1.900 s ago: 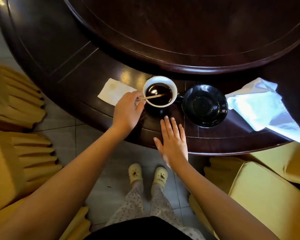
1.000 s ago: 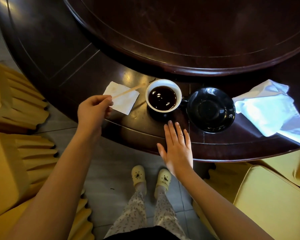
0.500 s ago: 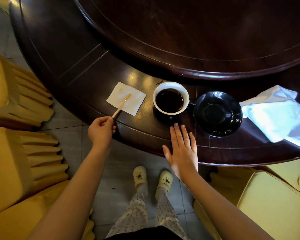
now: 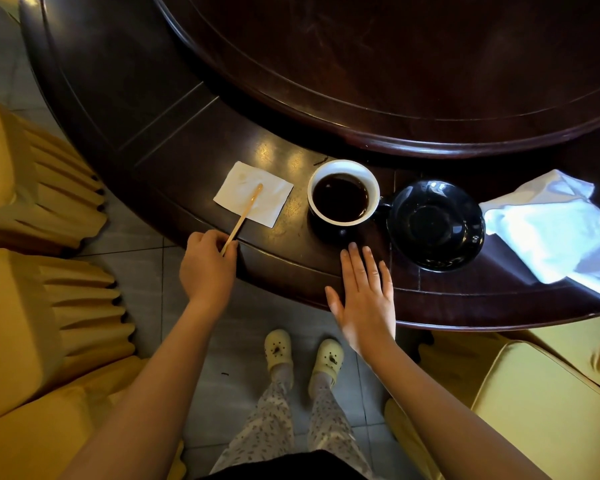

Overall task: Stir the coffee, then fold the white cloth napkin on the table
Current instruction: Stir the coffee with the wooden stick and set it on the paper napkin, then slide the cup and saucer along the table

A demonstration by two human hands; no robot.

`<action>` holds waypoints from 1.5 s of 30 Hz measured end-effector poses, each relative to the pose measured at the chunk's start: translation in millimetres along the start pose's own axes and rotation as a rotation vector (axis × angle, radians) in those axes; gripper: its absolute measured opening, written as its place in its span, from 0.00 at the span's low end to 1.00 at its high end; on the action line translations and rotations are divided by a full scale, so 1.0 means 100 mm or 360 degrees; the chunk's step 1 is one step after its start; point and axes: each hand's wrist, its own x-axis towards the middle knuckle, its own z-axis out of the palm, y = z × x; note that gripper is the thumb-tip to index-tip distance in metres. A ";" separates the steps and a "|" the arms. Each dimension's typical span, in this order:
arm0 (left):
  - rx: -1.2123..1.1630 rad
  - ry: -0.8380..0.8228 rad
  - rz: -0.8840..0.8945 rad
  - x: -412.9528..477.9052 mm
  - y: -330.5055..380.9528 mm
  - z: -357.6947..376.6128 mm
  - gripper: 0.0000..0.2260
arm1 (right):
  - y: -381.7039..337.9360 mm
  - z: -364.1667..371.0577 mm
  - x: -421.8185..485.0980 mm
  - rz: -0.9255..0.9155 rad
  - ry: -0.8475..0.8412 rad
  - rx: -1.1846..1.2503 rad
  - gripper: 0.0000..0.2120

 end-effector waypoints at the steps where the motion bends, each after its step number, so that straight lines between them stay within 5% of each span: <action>1: 0.0012 -0.0003 0.0001 -0.01 0.00 0.00 0.09 | 0.00 0.00 0.00 0.0002 0.0001 0.0003 0.31; 6: -0.0066 0.0039 0.0299 -0.15 0.18 0.09 0.10 | 0.00 0.00 0.00 0.0004 -0.0003 0.0009 0.32; 12: 0.0246 -0.0343 0.0789 -0.40 0.43 0.54 0.25 | 0.01 -0.05 0.01 0.0011 0.0020 0.0133 0.31; 16: 0.0614 -0.0304 0.0838 -0.44 0.38 0.69 0.29 | 0.00 -0.18 0.07 0.0016 0.0033 0.0344 0.27; 24: 0.0699 -0.0319 0.0855 -0.44 0.36 0.72 0.29 | 0.32 -0.92 0.45 0.0092 0.0359 0.0905 0.22; 31: 0.0690 -0.0291 0.0860 -0.45 0.36 0.73 0.29 | 0.68 -1.16 1.11 0.0049 -0.0460 0.0546 0.17; 36: 0.0700 -0.0283 0.0861 -0.45 0.36 0.74 0.29 | 0.77 -1.23 1.27 -0.0014 -0.0745 0.0871 0.10; 45: 0.0704 -0.0257 0.0888 -0.45 0.36 0.74 0.28 | 0.84 -1.25 1.42 -0.0174 -0.0916 0.0821 0.08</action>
